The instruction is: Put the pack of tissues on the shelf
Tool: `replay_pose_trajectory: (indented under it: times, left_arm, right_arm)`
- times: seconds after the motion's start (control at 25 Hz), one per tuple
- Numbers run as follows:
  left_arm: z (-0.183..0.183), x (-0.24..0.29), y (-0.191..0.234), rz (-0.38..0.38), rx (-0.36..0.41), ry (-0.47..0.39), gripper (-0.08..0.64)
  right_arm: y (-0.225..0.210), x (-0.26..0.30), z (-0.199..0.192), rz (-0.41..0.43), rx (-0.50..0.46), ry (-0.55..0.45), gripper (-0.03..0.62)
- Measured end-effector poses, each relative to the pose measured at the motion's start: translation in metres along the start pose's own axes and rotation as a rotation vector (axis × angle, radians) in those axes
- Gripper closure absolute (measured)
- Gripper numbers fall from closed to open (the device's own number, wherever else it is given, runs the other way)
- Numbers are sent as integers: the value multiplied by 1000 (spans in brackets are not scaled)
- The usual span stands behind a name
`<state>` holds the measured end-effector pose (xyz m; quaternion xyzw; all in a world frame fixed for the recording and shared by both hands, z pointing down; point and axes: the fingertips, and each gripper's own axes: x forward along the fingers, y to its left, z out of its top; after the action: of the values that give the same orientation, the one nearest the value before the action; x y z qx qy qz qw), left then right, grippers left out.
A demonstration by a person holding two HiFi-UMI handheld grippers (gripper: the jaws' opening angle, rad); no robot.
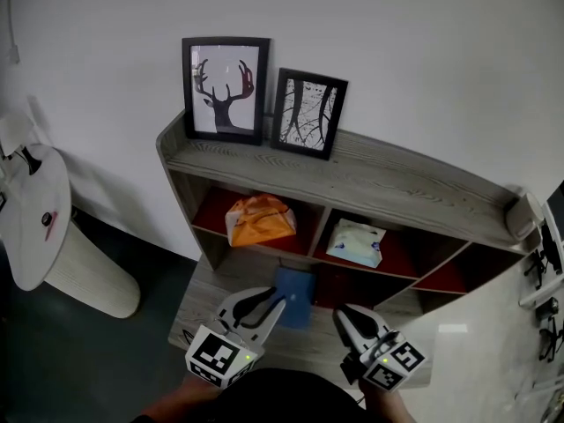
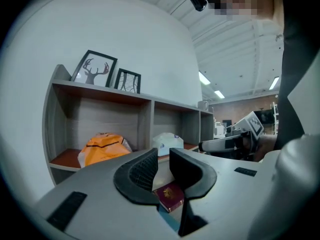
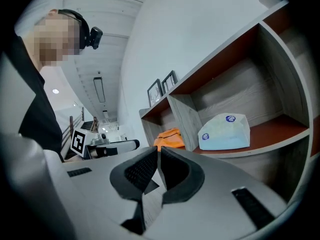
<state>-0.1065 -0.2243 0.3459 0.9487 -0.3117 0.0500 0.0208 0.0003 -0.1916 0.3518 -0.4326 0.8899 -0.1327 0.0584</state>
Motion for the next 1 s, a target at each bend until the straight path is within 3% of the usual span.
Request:
replay_pose_trajectory:
  times: [0.44,1.0]
  left_arm:
    - [3,-2,2,16,-3,-21,528]
    - [1,-2,6,20,8,-10,535]
  right_arm:
    - [-3,-8,3,-24,-19,-7,571]
    - [-3,-6,-1,-29,-14,11,572]
